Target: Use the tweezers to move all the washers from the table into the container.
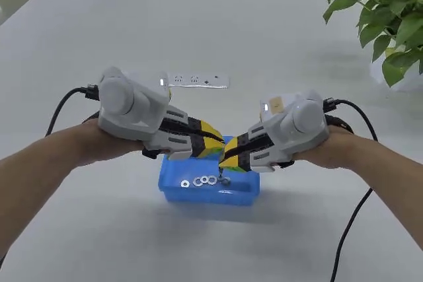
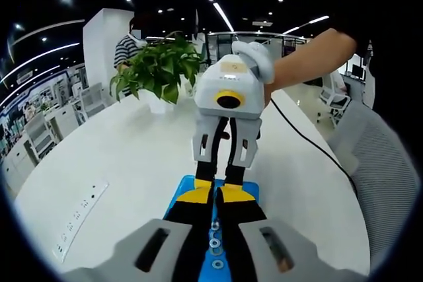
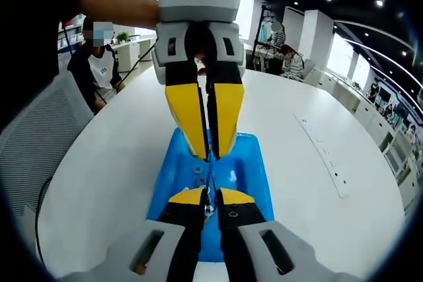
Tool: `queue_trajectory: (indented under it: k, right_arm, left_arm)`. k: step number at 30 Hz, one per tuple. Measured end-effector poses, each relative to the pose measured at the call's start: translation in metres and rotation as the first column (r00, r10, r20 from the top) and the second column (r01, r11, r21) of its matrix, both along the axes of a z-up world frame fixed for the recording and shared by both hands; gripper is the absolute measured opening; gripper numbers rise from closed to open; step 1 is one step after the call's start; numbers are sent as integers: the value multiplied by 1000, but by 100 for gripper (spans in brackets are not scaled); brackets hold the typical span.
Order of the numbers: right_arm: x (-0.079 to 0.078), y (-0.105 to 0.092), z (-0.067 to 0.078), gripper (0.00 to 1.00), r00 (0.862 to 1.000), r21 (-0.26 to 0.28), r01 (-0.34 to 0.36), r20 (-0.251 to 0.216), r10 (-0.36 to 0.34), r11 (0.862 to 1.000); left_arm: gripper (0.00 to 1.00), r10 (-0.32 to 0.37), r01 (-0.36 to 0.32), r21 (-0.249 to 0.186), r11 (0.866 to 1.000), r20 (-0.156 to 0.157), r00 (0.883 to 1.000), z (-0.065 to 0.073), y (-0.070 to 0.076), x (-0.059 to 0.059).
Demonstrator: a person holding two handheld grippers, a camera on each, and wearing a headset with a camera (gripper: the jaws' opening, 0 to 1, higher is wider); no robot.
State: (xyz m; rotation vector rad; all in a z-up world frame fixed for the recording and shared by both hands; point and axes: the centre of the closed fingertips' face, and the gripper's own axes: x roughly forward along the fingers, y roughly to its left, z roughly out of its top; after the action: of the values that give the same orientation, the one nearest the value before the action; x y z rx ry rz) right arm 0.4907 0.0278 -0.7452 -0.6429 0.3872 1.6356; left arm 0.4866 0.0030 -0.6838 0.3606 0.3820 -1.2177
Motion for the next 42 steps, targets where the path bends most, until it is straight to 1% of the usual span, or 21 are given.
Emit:
queue_trajectory:
  k: [7,8,10,11,15,20,25,33,35,38,42]
  right_arm:
    - [0,-1,0,9,1000,0,4,1,-4,1000]
    - [1,-1,0,9,1000,1,9,3,-9,1000]
    - [1,-2,-1,10,1000,-7,16,7,-16,1000]
    - [2,-3,-3,10,1000,-13,12,21,-12,1000]
    - [1,-5,-3,13,1000,-13,16,12,-15,1000]
    - [0,-9,-3,16,1000,-17,22,16,-22,1000]
    - [-1,-14,1,20,999,-19,39,15,-38,999]
    - [-4,-24,13,23,997,4,76,18,-76,997]
    - [-3,-28,14,24,996,5,88,24,-88,996]
    - [-5,-32,17,26,994,10,106,19,-106,994]
    - [-8,-38,19,30,992,12,127,12,-127,992]
  left_arm:
    - [6,-6,6,-1,1000,6,1000,0,-2,1]
    - [6,-5,5,1,1000,14,1000,0,-2,2]
    - [5,-4,4,3,1000,18,1000,0,-2,2]
    - [5,-1,1,3,1000,16,1000,0,-1,2]
    - [5,4,-4,6,1000,19,1000,0,0,4]
    - [5,7,-7,9,1000,13,1000,-1,1,4]
    - [5,3,-3,17,1000,14,1000,-1,3,4]
    - [5,-12,12,25,1000,11,1000,-1,3,2]
    - [5,-15,15,30,999,11,1000,-1,3,2]
    - [5,-21,21,33,999,5,1000,-1,2,0]
    - [5,-22,21,36,999,5,1000,1,2,-1]
